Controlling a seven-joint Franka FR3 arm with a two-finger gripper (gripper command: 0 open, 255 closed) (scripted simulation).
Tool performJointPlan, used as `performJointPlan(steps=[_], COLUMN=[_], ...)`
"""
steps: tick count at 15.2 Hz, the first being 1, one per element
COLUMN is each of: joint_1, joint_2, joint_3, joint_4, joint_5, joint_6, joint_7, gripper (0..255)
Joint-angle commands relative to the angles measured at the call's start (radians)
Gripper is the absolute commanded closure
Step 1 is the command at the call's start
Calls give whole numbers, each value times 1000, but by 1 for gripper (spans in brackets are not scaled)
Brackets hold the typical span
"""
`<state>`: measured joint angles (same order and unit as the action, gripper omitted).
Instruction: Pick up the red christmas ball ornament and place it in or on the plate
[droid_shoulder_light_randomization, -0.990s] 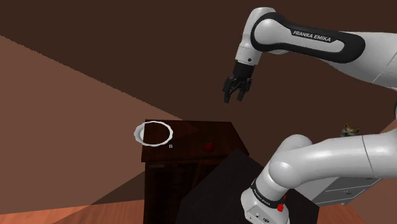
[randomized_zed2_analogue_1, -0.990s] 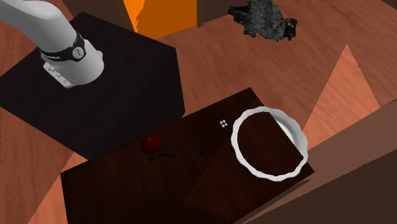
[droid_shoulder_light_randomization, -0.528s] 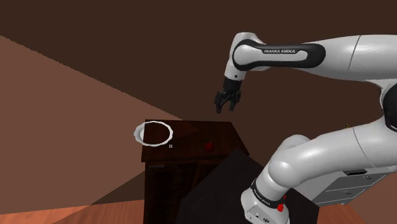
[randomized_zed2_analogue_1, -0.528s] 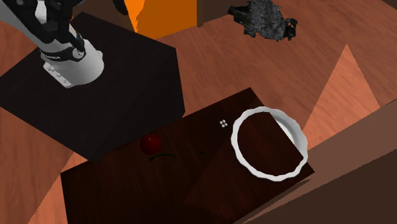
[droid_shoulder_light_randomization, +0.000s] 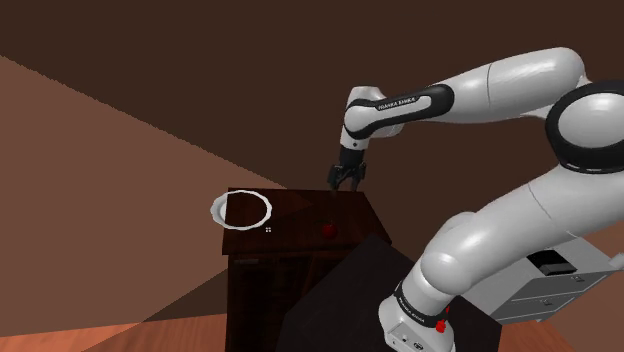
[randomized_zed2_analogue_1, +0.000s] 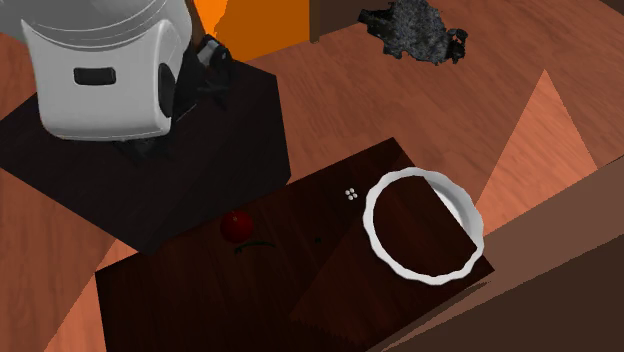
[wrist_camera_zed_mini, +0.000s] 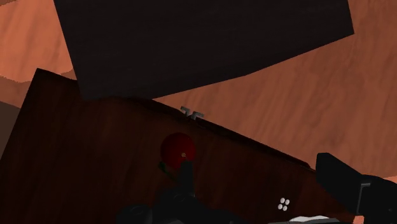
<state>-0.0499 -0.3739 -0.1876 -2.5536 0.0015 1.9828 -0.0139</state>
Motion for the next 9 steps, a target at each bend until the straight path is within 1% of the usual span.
performJointPlan(steps=[1, 5, 9], joint_1=[-2, -6, -13], joint_2=[83, 240, 407], joint_3=[-15, -39, -54], joint_4=[-1, 15, 51], joint_5=[2, 18, 49], joint_6=[69, 179, 276], joint_7=[-19, -56, -100], gripper=[0, 0, 0])
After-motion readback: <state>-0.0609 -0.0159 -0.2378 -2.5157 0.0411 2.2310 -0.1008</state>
